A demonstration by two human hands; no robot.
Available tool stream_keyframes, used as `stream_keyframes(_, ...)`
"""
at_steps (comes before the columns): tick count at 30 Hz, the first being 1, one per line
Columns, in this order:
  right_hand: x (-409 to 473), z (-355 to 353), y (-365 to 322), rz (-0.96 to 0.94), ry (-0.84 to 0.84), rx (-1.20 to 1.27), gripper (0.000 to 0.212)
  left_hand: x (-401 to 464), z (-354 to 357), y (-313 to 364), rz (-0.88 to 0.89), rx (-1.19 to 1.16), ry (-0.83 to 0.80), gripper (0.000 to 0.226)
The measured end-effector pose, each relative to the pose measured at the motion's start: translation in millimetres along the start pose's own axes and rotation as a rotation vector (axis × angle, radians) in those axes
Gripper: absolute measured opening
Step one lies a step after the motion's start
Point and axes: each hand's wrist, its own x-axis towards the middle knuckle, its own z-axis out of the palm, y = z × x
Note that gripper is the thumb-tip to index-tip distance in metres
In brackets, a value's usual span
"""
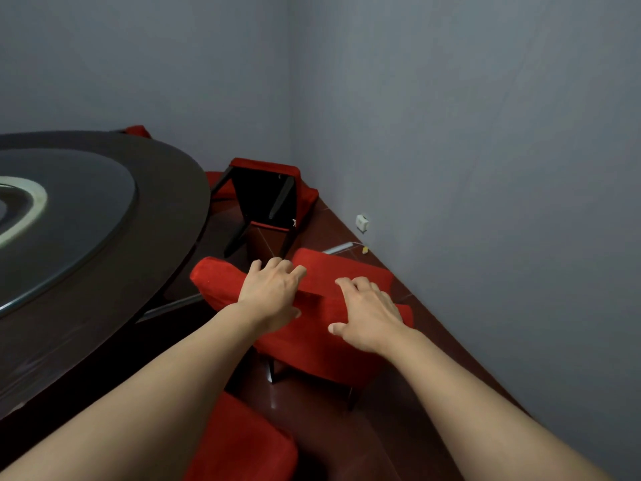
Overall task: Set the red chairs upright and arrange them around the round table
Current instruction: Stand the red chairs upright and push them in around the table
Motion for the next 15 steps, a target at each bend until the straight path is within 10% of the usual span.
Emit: stream_keyframes(15, -12.3, -62.7, 159.1, -0.004, 0.034, 0.06, 0.082, 64.7, -35.2, 140.1, -0.085, -0.151, -0.034, 0.068)
